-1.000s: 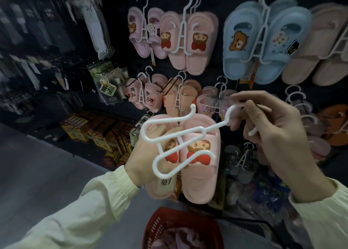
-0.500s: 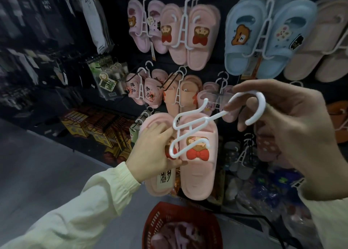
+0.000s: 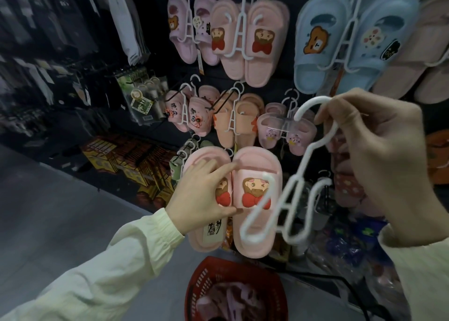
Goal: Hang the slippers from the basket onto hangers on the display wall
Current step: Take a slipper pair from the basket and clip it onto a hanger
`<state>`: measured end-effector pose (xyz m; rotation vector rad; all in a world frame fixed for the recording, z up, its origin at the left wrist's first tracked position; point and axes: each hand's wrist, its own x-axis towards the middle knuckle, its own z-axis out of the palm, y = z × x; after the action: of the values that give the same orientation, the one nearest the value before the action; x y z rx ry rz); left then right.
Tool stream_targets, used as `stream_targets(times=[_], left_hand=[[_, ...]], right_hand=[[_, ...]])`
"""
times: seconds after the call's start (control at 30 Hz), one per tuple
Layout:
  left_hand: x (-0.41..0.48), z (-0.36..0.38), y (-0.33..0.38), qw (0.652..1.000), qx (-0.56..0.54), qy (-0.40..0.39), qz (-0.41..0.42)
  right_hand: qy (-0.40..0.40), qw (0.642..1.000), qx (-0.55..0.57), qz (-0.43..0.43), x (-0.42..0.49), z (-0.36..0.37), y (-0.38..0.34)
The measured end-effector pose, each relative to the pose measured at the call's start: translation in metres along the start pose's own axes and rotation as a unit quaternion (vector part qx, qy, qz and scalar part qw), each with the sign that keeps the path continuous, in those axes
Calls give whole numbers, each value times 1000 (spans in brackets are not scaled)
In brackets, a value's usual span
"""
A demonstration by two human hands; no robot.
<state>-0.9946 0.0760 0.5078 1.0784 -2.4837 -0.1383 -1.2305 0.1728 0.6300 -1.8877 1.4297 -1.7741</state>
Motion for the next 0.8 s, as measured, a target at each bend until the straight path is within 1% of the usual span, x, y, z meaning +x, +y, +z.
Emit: stream_targets(times=[0.07,0.17,0.23,0.3,0.4,0.47,0.53,0.63,0.73,0.8], left_hand=[[-1,1,0,1000,6,0,4],[1,-2,2,1000,10,-15,5],[1,-3,5,1000,8,-19,2],[1,-4,7,1000,1,-16,-3],[2,-7,13,1000,-11,0,5],[3,-9,17,999,-28,18,5],[3,-11,20,998,-48,27,-1],[1,-12,23,998,-55,20,-3],[-1,-12,26,997,-75,16,1],[-2,-13,28,996,-90,11,12]], right_hand=[[-31,999,-3,22,-2,6,2],[-133,988,-40,62,-10,21,9],[-186,976,-95,67,-17,36,14],[-185,969,-158,44,-25,50,19],[-172,965,-195,31,-38,63,28],[-178,957,-227,26,-44,70,36],[-183,957,-225,31,-49,75,43],[-184,954,-232,41,-54,80,46],[-177,949,-262,15,-59,82,52],[-170,953,-251,5,-62,81,57]])
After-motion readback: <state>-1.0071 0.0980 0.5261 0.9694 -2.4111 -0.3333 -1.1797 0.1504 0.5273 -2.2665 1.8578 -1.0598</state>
